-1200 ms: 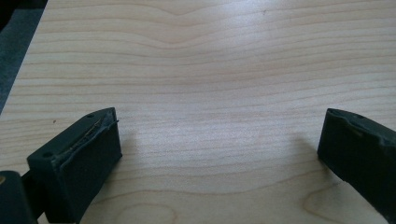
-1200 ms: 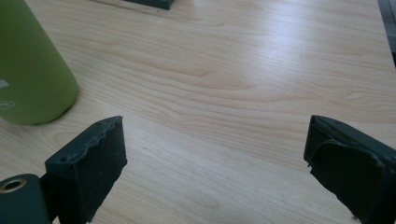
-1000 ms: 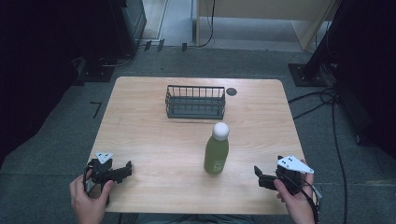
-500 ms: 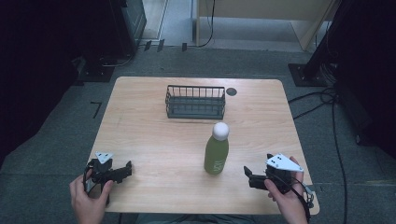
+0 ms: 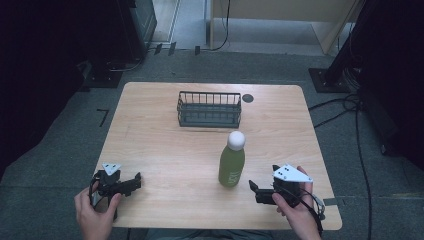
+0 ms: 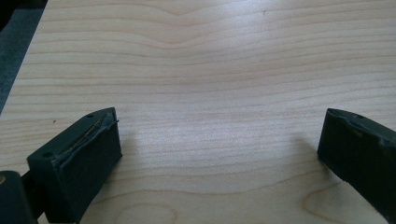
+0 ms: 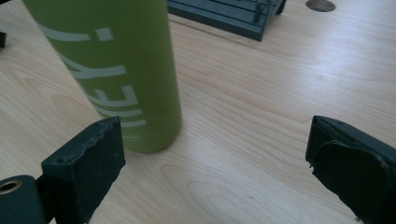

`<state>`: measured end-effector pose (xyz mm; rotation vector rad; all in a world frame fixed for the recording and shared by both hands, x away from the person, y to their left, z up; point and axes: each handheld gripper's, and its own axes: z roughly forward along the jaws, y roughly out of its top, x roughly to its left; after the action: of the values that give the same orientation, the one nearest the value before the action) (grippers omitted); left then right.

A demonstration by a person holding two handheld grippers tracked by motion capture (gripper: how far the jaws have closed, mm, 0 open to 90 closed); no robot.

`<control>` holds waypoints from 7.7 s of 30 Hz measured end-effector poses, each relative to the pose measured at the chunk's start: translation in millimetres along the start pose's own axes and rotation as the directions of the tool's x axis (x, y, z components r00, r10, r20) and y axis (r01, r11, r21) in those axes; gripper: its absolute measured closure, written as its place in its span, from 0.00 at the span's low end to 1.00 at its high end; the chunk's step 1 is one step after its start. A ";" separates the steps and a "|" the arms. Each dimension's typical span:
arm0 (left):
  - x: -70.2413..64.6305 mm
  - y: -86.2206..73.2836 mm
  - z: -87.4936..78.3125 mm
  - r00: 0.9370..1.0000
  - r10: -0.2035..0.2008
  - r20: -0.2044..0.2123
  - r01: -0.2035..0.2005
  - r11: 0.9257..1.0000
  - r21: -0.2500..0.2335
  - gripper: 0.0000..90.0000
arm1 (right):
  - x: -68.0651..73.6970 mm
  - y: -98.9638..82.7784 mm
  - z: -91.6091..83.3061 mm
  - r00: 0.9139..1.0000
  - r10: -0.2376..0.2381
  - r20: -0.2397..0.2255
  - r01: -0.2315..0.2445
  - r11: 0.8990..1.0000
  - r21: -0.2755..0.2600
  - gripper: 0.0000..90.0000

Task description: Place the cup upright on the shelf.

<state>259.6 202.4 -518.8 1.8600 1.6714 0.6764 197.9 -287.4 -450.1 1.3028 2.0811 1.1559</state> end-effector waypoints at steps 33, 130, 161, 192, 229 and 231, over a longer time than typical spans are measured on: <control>0.0 0.0 0.0 1.000 0.000 0.000 0.000 1.000 0.000 0.00 | 45.6 28.1 37.6 0.996 -0.027 -0.081 0.023 0.998 -0.057 0.12; -0.1 0.1 0.0 1.000 -0.002 0.000 0.002 1.000 0.000 0.00 | 27.0 106.6 66.7 0.999 -0.018 -0.051 0.008 0.984 -0.177 0.22; 0.0 0.1 -0.1 1.000 0.000 0.000 0.000 1.000 0.001 0.00 | -3.8 179.8 101.9 0.999 0.006 0.032 0.001 0.981 -0.193 0.23; 0.0 0.1 -0.2 1.000 0.001 0.000 -0.001 1.000 0.003 0.00 | -21.0 240.0 152.3 0.994 0.047 0.098 -0.026 0.979 -0.202 0.23; -0.1 0.1 -0.1 1.000 0.000 0.000 0.000 1.000 0.002 0.00 | -46.3 209.9 205.8 0.984 0.081 0.157 -0.058 0.988 -0.146 0.23; -0.1 0.0 -0.1 1.000 0.000 0.000 0.000 1.000 0.002 0.00 | -46.5 208.6 205.9 0.984 0.083 0.155 -0.059 0.986 -0.155 0.23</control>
<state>259.6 202.2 -518.7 1.8611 1.6725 0.6751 475.5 -196.4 -397.8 1.3604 1.8103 1.1715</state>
